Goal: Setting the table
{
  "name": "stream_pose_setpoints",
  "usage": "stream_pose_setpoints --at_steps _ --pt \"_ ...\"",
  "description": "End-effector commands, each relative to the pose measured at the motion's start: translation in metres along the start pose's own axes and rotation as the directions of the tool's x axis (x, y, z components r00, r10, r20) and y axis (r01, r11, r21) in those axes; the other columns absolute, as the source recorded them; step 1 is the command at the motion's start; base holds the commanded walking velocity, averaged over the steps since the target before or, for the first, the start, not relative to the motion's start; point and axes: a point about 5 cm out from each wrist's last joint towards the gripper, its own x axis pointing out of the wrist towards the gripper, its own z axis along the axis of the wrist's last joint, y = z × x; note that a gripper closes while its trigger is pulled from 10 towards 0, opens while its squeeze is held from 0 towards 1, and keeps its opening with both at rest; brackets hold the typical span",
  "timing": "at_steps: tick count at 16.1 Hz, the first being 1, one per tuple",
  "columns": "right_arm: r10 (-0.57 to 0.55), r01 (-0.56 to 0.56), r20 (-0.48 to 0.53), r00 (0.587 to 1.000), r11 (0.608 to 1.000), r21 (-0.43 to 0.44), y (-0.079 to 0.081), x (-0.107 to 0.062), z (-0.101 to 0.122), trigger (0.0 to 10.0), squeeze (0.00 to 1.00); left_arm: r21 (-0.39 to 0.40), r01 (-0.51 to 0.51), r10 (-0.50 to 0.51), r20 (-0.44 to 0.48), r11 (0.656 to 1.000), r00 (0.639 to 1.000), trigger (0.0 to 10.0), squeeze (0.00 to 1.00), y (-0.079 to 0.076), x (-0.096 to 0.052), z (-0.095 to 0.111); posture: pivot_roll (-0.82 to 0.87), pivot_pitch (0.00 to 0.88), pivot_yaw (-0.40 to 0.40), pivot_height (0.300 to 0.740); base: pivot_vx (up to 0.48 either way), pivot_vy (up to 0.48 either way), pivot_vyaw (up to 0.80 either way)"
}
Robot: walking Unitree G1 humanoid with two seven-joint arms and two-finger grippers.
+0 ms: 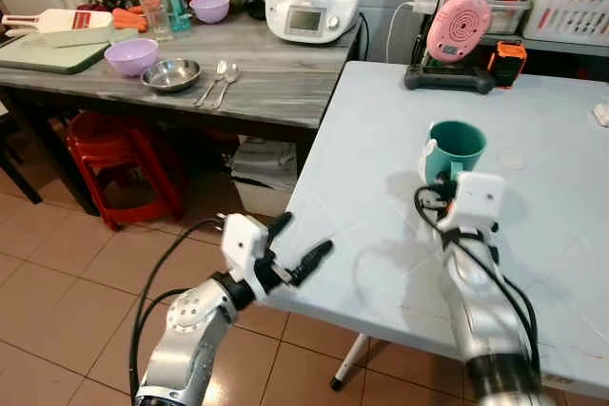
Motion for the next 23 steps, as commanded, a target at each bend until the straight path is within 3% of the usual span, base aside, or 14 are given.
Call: stream_pose_setpoints --at_steps 1,2,4,6,8,23 --pt "0.047 -0.048 0.054 0.997 0.999 0.013 0.010 -0.010 0.013 10.0 0.00 0.036 -0.118 0.119 -0.029 0.992 0.992 10.0 0.00 0.015 0.000 -0.001 -0.06 0.000 0.034 0.740 0.000 0.000 0.00" --pt "0.060 -0.060 0.047 0.997 0.998 -0.001 0.012 -0.019 0.012 10.0 0.00 0.049 -0.196 0.198 -0.045 0.979 0.979 10.0 0.00 0.023 0.002 -0.002 -0.07 0.000 0.035 0.740 0.000 0.000 0.00" --pt "0.051 -0.052 0.007 0.999 0.998 0.041 0.011 -0.026 0.006 10.0 0.00 0.029 -0.221 0.223 -0.042 0.975 0.974 10.0 0.00 0.028 0.005 0.000 -0.08 0.000 0.039 0.740 0.000 0.000 0.00" --pt "0.045 -0.045 -0.023 0.999 0.999 0.026 0.004 -0.031 0.001 10.0 0.00 0.002 -0.205 0.205 -0.025 0.979 0.978 10.0 0.00 0.028 0.010 0.003 -0.09 0.000 0.041 0.740 0.000 0.000 -0.80" --pt "0.043 -0.043 -0.027 0.999 0.999 0.016 0.000 -0.031 0.004 10.0 0.00 0.003 -0.185 0.185 -0.020 0.983 0.983 10.0 0.00 0.026 0.012 0.003 -0.09 0.000 0.042 0.740 0.000 0.187 -0.80" --pt "0.042 -0.041 -0.032 0.999 0.999 0.026 0.001 -0.027 0.007 10.0 0.00 -0.003 -0.161 0.161 -0.018 0.987 0.987 10.0 0.00 0.021 0.014 -0.001 -0.08 0.000 0.044 0.740 0.000 0.428 0.00"
